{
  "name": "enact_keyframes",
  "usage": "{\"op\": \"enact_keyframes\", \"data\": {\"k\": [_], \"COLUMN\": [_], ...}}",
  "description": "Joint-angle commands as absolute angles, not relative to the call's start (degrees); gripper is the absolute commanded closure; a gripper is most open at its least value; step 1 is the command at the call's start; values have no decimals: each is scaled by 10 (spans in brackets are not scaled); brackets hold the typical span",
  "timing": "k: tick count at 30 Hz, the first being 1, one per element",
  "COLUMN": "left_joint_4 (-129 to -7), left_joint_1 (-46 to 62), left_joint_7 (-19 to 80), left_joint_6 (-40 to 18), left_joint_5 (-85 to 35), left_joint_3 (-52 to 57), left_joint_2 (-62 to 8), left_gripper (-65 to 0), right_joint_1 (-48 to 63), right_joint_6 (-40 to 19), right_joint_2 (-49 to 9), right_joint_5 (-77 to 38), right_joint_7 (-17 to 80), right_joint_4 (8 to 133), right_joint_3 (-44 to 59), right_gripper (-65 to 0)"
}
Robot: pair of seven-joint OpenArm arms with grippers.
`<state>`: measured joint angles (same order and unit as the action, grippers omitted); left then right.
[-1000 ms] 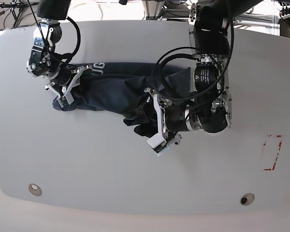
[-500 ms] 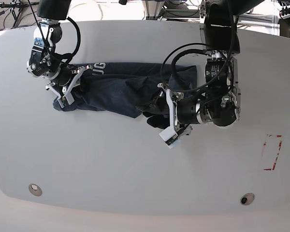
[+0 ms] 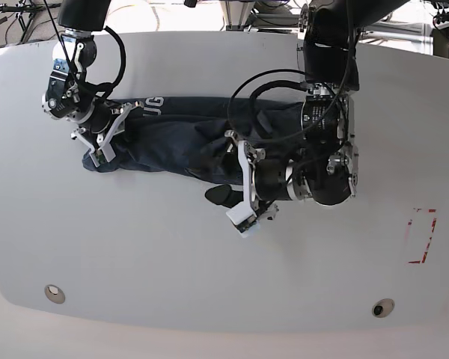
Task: Fold the T-shirt properly
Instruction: 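Open the left gripper and lift it off the folded shirt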
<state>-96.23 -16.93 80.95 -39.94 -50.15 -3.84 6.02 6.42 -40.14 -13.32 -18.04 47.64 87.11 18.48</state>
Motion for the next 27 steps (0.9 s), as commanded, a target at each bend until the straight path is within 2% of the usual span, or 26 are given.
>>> {"op": "enact_keyframes", "data": {"k": [1,8,13,22,27], "left_joint_4": [-975,-968,-968,-963,-912], "left_joint_1": [-182,-162,-160,-138,-128], "left_joint_7": [800,800,800,800,800], "left_joint_6": [-400,-400,-400,-400,-400], "left_joint_5": [-509,-604,-610,-528,-497], "left_joint_3": [4,82,106,176,188], "left_joint_2": [37,12,-14,-68,-83], "left_gripper": [-371,-371,-371,-368,-361], "right_joint_1": [64,65,65,65,65], "right_joint_6": [-400,-400,-400,-400,-400], "right_joint_2": [-138,-136,-126,-124,-122], "right_joint_5": [-164,-165,-162,-162,-164], "right_joint_7": [500,500,500,500,500], "right_joint_4": [873,873,873,873,873], "right_joint_3": [184,184,184,184,184], "right_gripper": [-87,-87,-87,-87,-87]}}
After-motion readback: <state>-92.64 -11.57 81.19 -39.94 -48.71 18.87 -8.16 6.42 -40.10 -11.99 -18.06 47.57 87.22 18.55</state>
